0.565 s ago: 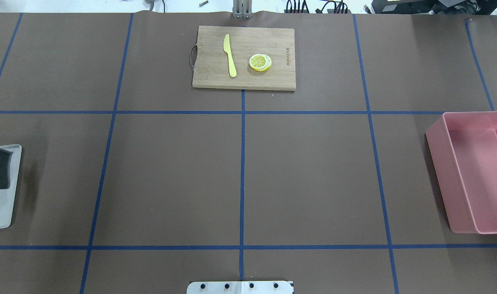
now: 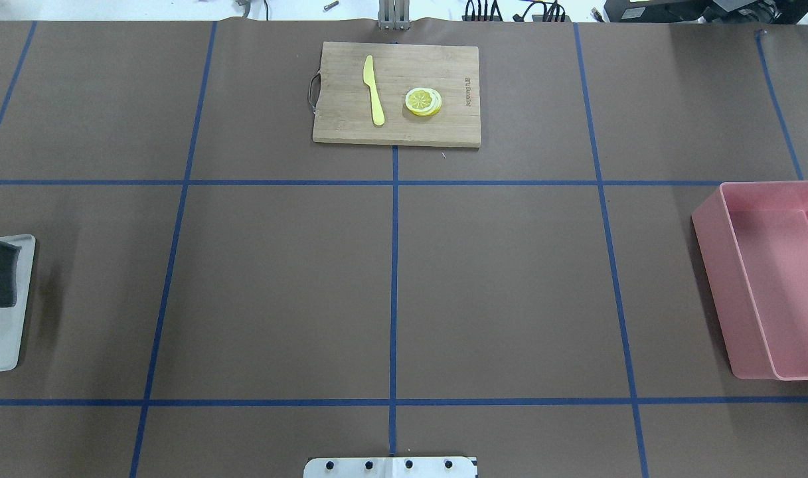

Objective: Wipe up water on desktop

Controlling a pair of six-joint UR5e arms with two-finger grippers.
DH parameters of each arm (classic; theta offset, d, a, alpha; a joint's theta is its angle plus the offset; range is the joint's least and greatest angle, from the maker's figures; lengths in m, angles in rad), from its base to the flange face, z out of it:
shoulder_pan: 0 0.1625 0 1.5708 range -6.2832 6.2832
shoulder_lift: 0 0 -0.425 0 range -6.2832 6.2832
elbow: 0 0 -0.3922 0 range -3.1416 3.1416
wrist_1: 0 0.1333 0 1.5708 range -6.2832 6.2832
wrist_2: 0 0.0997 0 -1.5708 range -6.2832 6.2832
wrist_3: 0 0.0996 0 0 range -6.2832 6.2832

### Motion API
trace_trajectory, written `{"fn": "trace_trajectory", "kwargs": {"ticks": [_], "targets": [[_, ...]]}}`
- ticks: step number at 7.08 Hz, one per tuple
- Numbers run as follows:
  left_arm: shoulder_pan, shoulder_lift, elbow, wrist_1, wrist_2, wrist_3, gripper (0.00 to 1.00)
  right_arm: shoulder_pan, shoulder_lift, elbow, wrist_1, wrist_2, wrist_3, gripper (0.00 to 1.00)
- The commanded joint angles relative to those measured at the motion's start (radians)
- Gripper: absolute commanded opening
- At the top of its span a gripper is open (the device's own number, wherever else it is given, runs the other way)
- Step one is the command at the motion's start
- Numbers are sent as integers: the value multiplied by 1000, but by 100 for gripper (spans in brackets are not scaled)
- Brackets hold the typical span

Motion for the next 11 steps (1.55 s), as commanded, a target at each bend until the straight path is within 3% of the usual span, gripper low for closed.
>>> {"fn": "trace_trajectory", "kwargs": {"ticks": [1,5,6,9,11], "targets": [[0,3,-4,0,-8,-3,99,-10,0,-2,1,3,4,100],[0,15,-32,0,-36,-15,99,-15,-5,1,57,10,0,100],[2,15,-24,0,-42,-37,99,-15,-9,39,57,32,0,100],[6,18,-43,1,-44,-113,98,-21,-8,-17,160,50,15,100],[14,17,-44,0,-44,-123,98,-21,-26,-44,167,69,15,100]]}}
